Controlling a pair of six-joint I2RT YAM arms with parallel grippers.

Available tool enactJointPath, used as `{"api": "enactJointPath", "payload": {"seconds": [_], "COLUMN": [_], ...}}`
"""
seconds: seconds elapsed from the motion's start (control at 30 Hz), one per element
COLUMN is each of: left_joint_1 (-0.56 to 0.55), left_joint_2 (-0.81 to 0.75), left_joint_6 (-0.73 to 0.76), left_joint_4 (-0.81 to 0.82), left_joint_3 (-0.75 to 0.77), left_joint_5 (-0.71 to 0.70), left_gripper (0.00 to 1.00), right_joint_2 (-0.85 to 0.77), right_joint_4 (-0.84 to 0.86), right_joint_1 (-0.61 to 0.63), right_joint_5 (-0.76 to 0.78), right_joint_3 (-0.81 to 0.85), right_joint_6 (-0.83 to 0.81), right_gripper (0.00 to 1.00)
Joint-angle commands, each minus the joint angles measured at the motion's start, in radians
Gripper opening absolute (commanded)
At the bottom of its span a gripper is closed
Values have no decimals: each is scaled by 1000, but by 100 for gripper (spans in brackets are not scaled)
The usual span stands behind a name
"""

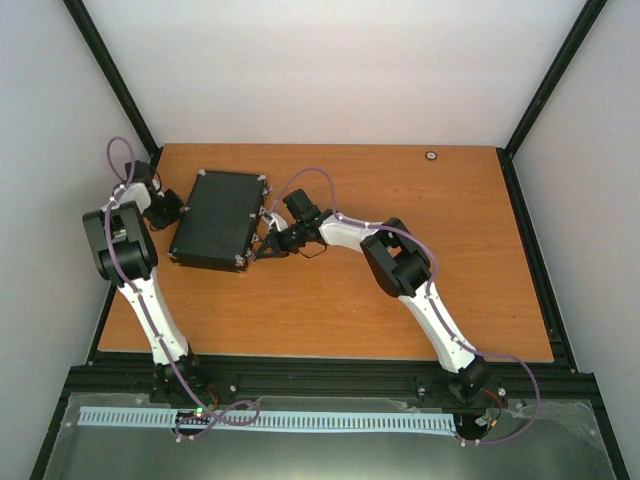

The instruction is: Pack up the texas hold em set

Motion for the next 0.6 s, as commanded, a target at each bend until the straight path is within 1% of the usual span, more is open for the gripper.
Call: {"api": "enactJointPath", "payload": {"seconds": [0.0,0.1,0.17,0.3,0.37,0.4,0.5,0.57], "left_joint_1": [-17,-17,-17,-17,-17,-17,-17,-17], "left_joint_2": [64,64,66,67,67,67,67,67], "left_joint_6": [-10,-11,-11,-11,-11,-11,-11,-10], "left_joint_4": [-80,-81,-81,-84,-84,-84,-87,-88], "left_joint_3": [-12,-12,-11,-9,-9,-9,-8,-7], "left_joint_5": [23,22,22,23,25,25,27,27], "left_gripper": [1,1,1,1,1,1,1,1], "right_joint_2": [56,71,74,85,99,95,20,-23], "right_joint_4": [24,9,-39,-279,-373,-384,-301,-276], "right_joint_1": [43,49,52,52,52,50,48,48], "right_joint_5": [18,27,71,277,352,363,354,378], "right_joint_3": [39,55,64,119,139,125,10,-29], "right_joint_6": [9,10,-12,-100,-131,-142,-139,-139], "right_gripper": [3,3,3,3,3,3,3,3]}}
